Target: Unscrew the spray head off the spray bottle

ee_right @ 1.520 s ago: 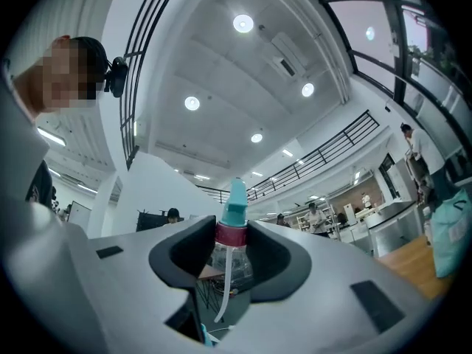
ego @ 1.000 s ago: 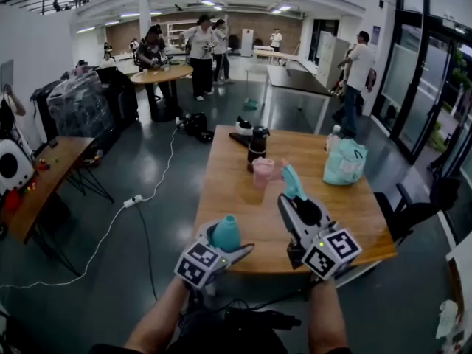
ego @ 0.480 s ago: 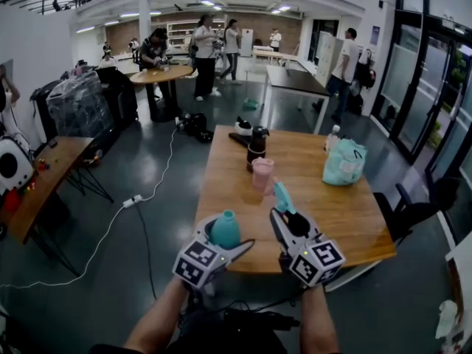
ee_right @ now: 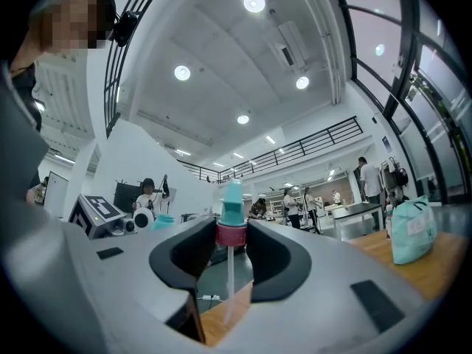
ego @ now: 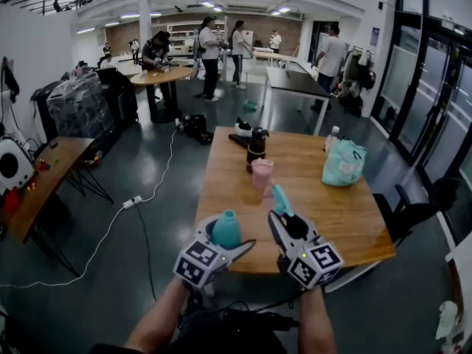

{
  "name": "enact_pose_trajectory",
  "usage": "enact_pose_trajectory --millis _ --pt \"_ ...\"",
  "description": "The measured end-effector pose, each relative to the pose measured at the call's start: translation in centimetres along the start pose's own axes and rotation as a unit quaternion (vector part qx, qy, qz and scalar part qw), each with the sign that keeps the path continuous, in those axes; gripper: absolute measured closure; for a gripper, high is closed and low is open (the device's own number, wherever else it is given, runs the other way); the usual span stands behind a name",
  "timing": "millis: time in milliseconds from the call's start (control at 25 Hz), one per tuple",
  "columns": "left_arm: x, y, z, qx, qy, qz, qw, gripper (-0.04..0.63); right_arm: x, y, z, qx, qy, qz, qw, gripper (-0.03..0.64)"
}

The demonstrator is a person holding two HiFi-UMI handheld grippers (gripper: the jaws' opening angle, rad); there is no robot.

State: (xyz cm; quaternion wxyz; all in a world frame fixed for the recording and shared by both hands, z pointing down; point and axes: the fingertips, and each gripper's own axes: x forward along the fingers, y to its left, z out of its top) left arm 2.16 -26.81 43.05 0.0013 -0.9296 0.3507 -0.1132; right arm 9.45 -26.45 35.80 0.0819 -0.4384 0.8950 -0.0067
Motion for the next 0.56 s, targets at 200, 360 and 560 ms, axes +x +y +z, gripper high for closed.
enact_pose_trajectory --millis 200,360,560 --pt "0.00 -0.04 -0.06 0.001 0.001 -0.001 1.0000 0.163 0.00 0.21 0.04 0.000 0.000 0.001 1.000 0.480" --pt "0.08 -0.13 -0.18 0.001 0.002 -0.002 1.0000 0.163 -0.01 0.25 0.06 -0.004 0.002 0.001 1.000 0.480" --pt "0.11 -0.16 -0.43 0.000 0.003 -0.003 1.0000 0.163 0.00 0.27 0.04 -0.005 0.000 0.001 1.000 0.481"
